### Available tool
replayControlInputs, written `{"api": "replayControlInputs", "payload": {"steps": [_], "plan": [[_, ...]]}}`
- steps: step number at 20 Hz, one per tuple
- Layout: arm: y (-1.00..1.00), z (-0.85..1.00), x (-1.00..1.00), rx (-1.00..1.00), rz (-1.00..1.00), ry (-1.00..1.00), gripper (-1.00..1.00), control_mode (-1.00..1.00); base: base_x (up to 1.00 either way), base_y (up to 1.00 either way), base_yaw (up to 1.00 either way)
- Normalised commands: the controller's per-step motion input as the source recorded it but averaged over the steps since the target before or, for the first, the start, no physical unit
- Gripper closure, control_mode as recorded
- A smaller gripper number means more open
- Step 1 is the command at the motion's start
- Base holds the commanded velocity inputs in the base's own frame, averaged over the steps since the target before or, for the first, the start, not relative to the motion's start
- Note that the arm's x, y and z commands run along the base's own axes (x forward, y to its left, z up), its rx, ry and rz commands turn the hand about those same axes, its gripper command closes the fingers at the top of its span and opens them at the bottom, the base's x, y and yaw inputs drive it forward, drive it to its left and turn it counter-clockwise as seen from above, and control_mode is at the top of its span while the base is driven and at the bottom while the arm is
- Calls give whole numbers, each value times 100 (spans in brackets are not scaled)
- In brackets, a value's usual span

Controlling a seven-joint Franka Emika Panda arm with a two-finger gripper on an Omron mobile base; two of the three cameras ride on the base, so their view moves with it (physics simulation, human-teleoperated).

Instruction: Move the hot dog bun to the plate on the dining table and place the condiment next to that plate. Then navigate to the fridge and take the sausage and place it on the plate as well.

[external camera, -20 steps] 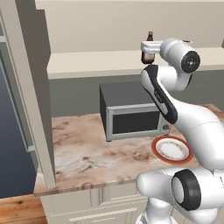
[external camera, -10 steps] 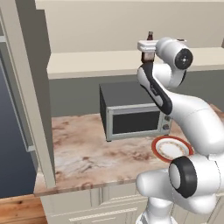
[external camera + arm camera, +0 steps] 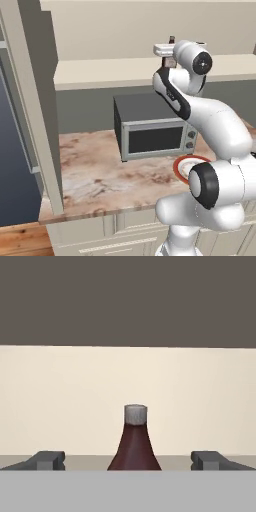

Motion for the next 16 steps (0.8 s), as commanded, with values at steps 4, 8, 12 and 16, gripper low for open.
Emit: {"api": "replayControlInputs", "payload": {"steps": [4,8,12,16], "plan": [[-12,0,28,0,0,0,-100,-100,0,0,0],[-9,-1,19,0,0,0,-100,-100,0,0,0],[-2,-8,16,0,0,0,-100,-100,0,0,0],[0,-13,16,0,0,0,-100,-100,0,0,0]]}}
